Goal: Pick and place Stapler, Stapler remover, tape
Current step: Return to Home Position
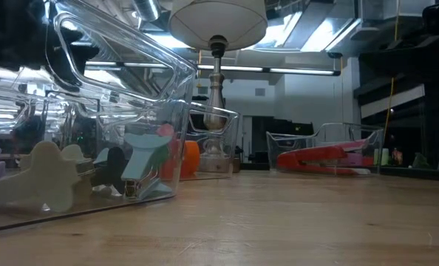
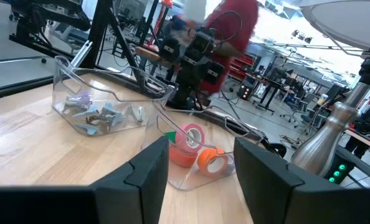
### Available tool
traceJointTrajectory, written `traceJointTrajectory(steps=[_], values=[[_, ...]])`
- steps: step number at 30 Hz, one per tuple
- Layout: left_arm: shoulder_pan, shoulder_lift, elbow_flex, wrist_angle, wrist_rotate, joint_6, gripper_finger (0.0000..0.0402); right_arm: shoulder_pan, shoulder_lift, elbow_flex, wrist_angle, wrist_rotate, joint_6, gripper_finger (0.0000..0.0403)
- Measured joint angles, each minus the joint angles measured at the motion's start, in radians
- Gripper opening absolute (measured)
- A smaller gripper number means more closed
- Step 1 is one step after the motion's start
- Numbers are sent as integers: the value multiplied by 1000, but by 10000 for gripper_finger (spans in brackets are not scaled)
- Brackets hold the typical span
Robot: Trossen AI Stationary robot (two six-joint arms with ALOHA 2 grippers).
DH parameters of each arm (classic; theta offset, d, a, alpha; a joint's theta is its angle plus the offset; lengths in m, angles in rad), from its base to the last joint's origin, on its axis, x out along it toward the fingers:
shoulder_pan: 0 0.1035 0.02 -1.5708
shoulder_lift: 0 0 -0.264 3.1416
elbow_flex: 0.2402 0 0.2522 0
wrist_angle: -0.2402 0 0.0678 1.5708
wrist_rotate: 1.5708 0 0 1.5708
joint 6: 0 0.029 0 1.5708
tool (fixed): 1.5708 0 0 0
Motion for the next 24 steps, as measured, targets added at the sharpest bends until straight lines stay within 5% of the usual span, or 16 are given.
traceJointTrajectory(steps=[10,24], values=[[45,0,-6,33,-146,21,185,0,0,0,0,0,0,181],[84,-1,-6,33,-147,143,185,0,0,0,-1,0,0,181]])
